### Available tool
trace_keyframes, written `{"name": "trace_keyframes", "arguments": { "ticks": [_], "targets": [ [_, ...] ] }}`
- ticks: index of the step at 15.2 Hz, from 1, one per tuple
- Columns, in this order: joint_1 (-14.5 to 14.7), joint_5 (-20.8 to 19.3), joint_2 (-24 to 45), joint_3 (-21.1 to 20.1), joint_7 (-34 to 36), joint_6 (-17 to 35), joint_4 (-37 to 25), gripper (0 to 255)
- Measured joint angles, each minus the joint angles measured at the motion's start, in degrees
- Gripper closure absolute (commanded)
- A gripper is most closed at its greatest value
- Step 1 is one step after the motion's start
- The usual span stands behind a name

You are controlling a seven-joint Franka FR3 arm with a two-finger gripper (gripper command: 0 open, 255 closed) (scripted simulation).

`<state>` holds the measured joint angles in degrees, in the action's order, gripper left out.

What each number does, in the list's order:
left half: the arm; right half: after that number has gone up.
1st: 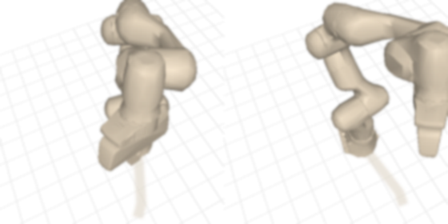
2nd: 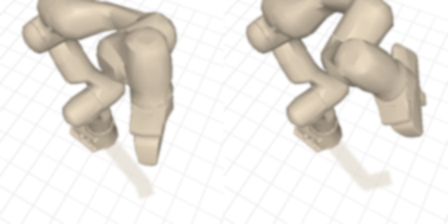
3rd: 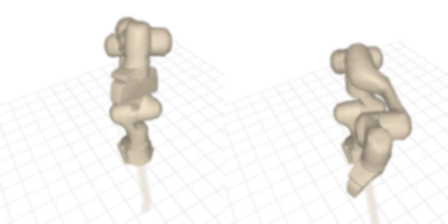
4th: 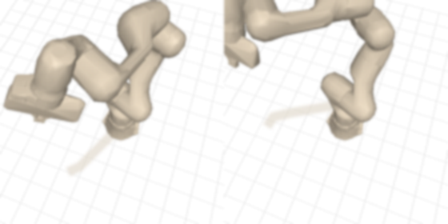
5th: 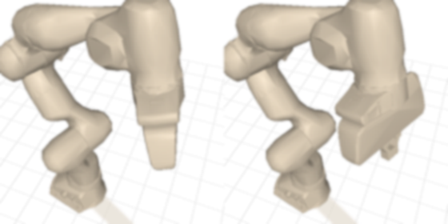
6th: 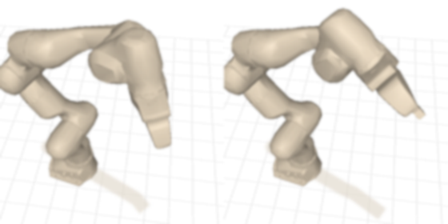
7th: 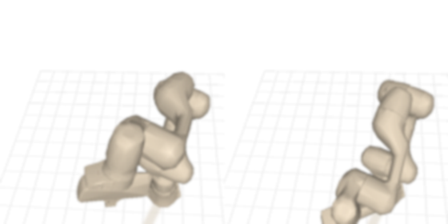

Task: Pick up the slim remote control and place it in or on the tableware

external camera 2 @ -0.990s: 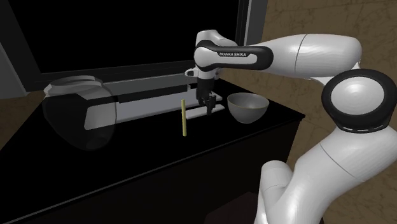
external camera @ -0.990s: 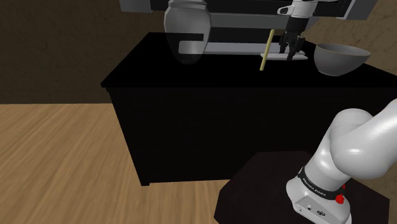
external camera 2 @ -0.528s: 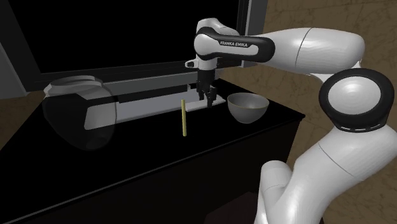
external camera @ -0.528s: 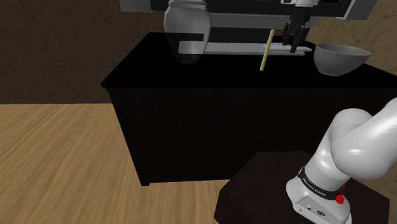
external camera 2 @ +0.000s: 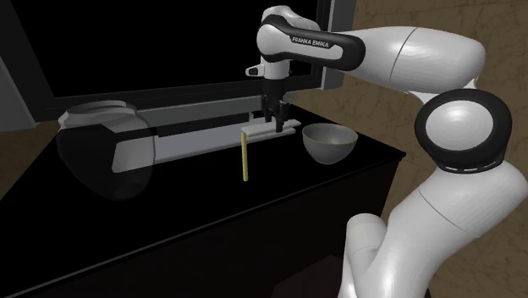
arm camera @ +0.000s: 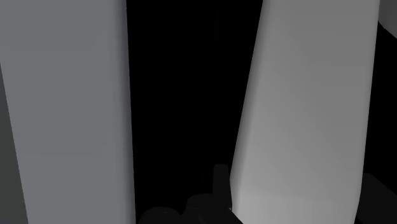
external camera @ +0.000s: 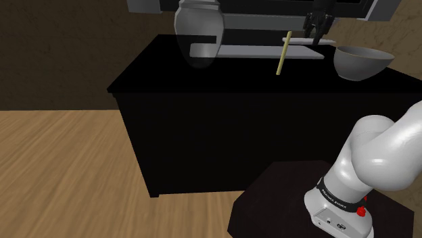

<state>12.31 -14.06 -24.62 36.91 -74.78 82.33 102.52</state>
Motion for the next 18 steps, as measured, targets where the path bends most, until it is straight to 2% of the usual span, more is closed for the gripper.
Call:
{"name": "trace_keyframes", "arguments": {
  "ticks": [13,18],
  "targets": [
    [1.40,2.71,6.09,1.46,-2.73,-9.78,-15.26,255],
    [-0.71,-1.21,-1.04,-0.31,-3.49,-11.87,-11.30,255]
  ]
}}
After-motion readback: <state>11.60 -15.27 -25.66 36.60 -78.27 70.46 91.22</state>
